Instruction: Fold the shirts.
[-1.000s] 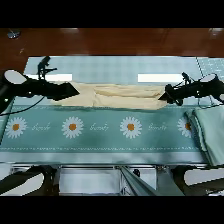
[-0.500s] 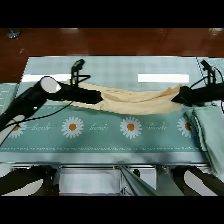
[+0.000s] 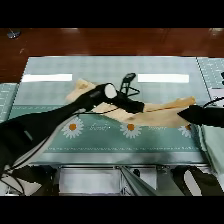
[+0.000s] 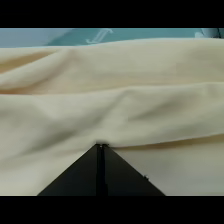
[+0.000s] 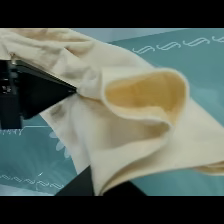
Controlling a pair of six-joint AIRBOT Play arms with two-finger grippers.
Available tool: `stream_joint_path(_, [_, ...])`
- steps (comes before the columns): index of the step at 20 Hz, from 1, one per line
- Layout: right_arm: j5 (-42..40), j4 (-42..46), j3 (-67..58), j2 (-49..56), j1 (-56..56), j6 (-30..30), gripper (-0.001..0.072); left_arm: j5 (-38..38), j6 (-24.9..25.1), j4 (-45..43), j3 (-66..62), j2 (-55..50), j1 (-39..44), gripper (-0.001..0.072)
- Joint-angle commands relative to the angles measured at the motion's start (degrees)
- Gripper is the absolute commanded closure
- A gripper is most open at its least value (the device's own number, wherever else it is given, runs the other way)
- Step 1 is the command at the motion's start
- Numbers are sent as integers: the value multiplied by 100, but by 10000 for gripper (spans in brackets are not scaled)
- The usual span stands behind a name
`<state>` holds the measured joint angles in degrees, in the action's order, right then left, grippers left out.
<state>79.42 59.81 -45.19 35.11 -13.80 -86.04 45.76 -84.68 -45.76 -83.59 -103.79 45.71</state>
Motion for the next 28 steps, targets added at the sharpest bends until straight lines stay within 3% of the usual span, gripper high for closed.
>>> stream_joint_path(1, [76, -4, 44, -160, 0, -55, 691, 706, -219, 50, -782, -846, 518, 687])
stream_joint_path(6, [-35, -146, 44, -160, 0, -50, 690, 1309, 48, 417, -1071, -855, 579, 686])
stream_joint_path(11, [24, -507, -166, -68, 7, -11, 690, 2059, 61, 9, -1257, -42, -1158, 687])
stream_joint_path(14, [-144, -684, -682, 503, 463, 11, 690, 2747, 61, -826, -1185, 837, -2317, 686])
stream_joint_path(16, [-516, -708, -1207, 1145, 1276, -4, 691, 2822, 66, -1307, -831, 1696, -2986, 686])
stream_joint_path(20, [-1287, -702, -2653, 2983, 2876, -153, 690, 2218, 214, -1384, 876, 3923, -3834, 686])
stream_joint_path(24, [-1480, -706, -4321, 5077, 3810, -304, 690, 1563, -48, -1377, 2839, 5786, -3880, 686])
stream_joint_path(28, [-1475, -774, -5965, 6784, 4310, -398, 690, 1419, -221, -1327, 4033, 6583, -3880, 686])
